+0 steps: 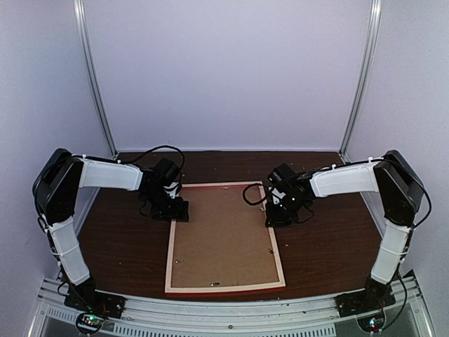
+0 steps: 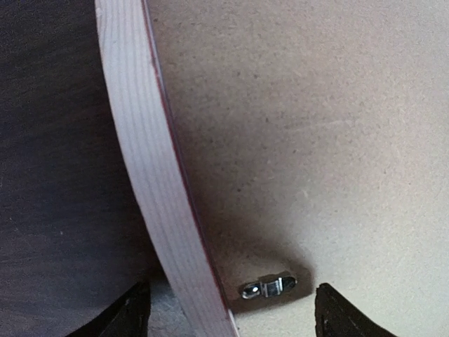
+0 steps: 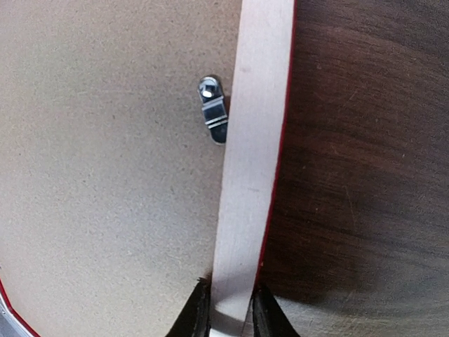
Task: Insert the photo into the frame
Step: Place the photo frame at the center of the board, then press the fastener onto the backboard.
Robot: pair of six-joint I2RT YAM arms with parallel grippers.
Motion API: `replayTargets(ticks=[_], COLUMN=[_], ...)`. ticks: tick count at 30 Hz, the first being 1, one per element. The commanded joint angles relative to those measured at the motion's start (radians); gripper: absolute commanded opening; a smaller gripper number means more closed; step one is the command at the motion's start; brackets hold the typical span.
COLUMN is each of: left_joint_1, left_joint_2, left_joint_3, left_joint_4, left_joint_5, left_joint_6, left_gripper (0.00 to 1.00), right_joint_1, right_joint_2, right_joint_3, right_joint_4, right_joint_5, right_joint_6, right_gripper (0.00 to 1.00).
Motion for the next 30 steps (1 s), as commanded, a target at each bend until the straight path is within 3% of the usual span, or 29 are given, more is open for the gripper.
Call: replayTargets(ticks=[1,18,30], left_joint_1=[0.010,0.023,0.035], left_joint_2=[0.017,0.064,0.090], left_joint_3=[0.009,0.042,0.058], left_joint_4=[-0.026,-0.065,-0.007], left_joint_5=[-0.047,-0.053,-0.061], left_joint_6=[0.020,0.051,0.042], left_gripper=[0.81,0.75,0.59], right_joint_1=[0.002,0.003,0.003], right_joint_2=[0.014,0.031,0.038], right_joint_3=[-0.025,-0.028,-0.033], right_joint_4=[0.002,0.023,0.025], right_joint_5=[0.034,0.011,0.007], right_joint_6=[0.013,0.008,0.004], right_gripper=[0.20,0.18,0.17])
